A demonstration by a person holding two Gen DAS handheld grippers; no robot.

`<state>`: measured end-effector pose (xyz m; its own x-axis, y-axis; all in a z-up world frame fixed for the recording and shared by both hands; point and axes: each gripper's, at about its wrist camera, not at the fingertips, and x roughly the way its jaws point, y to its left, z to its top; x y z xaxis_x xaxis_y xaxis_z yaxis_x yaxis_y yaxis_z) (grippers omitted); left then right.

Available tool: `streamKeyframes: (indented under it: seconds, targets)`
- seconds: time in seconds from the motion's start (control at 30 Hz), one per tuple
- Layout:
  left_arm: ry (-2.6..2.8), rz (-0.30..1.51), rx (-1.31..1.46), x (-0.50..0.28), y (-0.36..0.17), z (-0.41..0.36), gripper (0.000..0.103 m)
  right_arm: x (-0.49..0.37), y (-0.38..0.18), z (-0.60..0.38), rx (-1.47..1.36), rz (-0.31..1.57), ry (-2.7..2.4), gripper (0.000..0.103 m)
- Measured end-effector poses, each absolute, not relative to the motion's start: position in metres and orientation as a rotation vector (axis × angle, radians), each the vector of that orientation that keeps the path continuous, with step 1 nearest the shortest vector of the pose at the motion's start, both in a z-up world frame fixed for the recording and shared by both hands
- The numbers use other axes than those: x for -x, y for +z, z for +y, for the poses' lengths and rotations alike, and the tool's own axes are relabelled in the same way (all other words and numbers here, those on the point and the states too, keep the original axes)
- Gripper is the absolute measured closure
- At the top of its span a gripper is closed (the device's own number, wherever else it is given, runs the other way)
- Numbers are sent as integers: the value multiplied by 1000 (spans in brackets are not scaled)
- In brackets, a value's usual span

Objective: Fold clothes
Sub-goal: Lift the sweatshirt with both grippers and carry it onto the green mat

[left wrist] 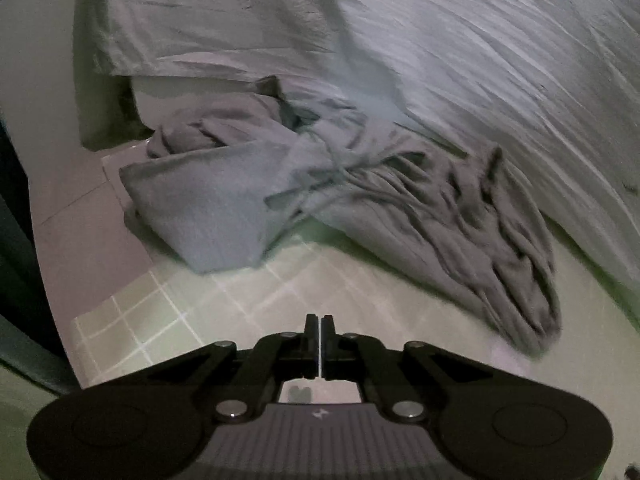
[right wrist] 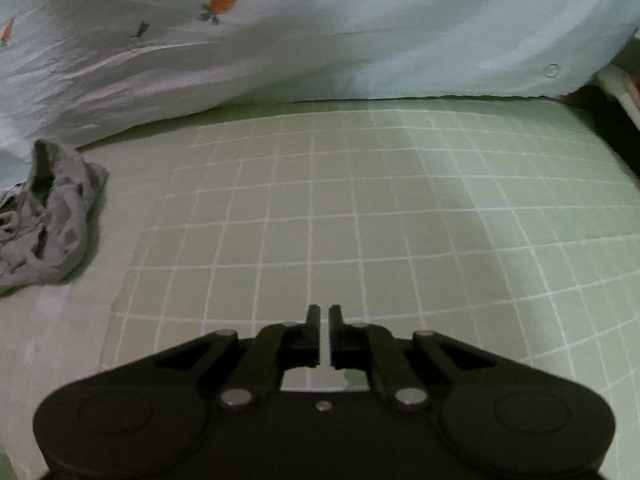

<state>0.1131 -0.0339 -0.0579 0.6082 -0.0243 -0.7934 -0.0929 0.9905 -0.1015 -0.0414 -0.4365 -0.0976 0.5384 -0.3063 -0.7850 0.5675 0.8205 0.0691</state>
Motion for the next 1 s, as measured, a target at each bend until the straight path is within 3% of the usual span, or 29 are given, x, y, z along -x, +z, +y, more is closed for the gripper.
streamKeyframes:
  seconds: [0.1,0.17,0.2,0.27,0.33,0.4,0.43,0.57,0.77,0.8,0.83,0.87,0.9,0.93,1.0]
  targets:
    - [58,925,135,-113,-56,-29,95,26,-98,-425,-320,852,-461,89]
    - [71,926,131,-118,-55,-22,75,14,-95,-412,-295,844,-407,84]
    - [73,928,122,-124,-56,-20,71,4,-94,-403,-284,840,-379,77]
    - [76,933,103,-136,-58,-15,54,-17,-93,-389,-262,834,-327,67]
    - [76,932,93,-150,-61,-10,40,-39,-93,-373,-229,830,-276,43]
    - [71,926,93,-168,-64,-5,34,-68,-95,-357,-183,826,-237,26]
    - [67,924,91,-178,-66,-5,32,-82,-96,-350,-168,827,-218,21]
    - [52,922,49,-227,-77,-10,26,-138,-104,-330,-143,839,-168,21]
    - [35,937,-38,-284,-98,-24,25,-193,-122,-314,-150,913,-157,24]
    - [25,934,-38,-287,-100,-24,25,-194,-124,-311,-140,916,-160,27]
    - [15,932,-38,-289,-103,-24,31,-193,-124,-308,-129,908,-156,38]
    - [8,940,-30,-290,-105,-22,52,-191,-123,-305,-122,898,-132,45]
    - [3,950,-21,-291,-107,-21,70,-188,-121,-303,-115,889,-107,61]
    - [-3,959,-12,-291,-109,-20,95,-186,-120,-301,-110,888,-88,76]
    - [-5,965,11,-287,-109,-19,98,-177,-116,-298,-91,882,-82,93]
